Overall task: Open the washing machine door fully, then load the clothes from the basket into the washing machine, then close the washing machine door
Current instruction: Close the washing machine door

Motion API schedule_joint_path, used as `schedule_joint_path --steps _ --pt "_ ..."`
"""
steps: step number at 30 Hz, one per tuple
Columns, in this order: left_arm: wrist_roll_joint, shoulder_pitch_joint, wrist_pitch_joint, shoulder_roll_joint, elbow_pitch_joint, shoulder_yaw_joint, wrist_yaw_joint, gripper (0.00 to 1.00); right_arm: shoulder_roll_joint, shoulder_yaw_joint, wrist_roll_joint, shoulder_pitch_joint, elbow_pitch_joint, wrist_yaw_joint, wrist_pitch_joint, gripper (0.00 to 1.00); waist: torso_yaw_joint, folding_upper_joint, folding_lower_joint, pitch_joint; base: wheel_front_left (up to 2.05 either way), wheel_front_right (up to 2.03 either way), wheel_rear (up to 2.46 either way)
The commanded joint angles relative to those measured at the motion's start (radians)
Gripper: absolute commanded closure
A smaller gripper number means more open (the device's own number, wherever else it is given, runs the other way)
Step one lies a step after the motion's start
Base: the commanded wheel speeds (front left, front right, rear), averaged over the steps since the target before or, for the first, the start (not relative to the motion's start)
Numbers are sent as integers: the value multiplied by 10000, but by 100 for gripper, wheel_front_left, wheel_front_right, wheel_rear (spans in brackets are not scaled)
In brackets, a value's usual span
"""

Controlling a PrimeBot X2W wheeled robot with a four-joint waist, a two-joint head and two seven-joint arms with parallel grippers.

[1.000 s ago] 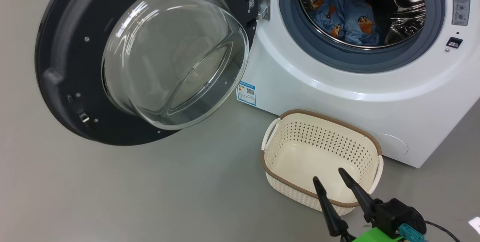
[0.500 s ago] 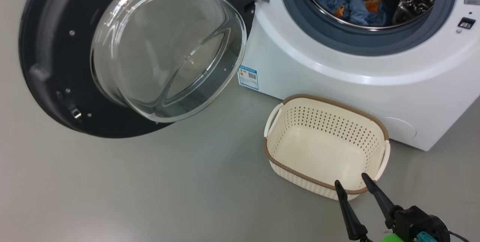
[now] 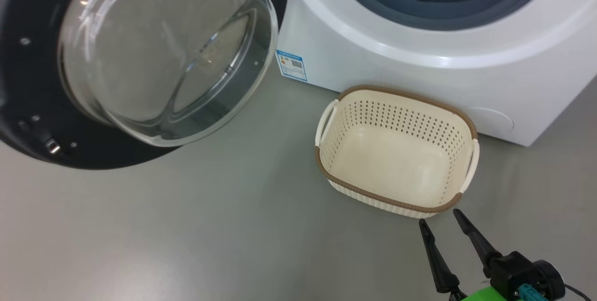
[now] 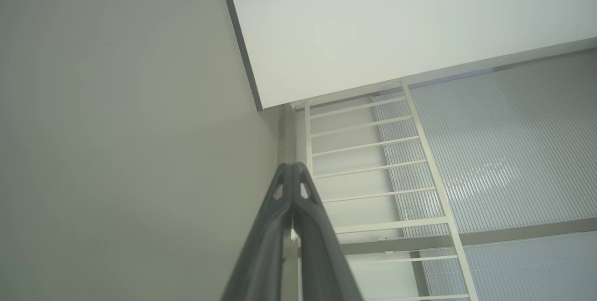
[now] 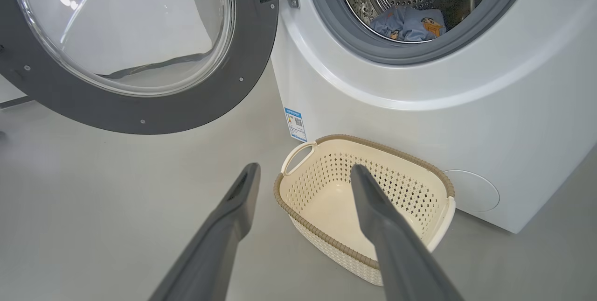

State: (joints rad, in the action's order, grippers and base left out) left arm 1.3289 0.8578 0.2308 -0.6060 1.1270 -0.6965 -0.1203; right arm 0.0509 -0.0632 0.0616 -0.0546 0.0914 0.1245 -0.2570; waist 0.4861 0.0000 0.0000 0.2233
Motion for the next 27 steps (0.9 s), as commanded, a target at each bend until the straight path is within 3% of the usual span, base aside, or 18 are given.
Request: schedule_joint_path --steps 1,13,27 --pt "61 130 115 -790 -228 -68 -92 100 -7 -251 -126 337 -258 62 -48 0 -290 0 0 339 0 0 0" --pt "1061 150 1327 -480 -1905 18 -102 100 -7 -119 -438 507 -316 62 -48 0 -874 0 0 899 0 0 0" --pt "1737 -552 2201 49 -2468 140 -103 100 -7 -16 -666 298 -409 62 -48 0 -1247 0 0 918 0 0 0"
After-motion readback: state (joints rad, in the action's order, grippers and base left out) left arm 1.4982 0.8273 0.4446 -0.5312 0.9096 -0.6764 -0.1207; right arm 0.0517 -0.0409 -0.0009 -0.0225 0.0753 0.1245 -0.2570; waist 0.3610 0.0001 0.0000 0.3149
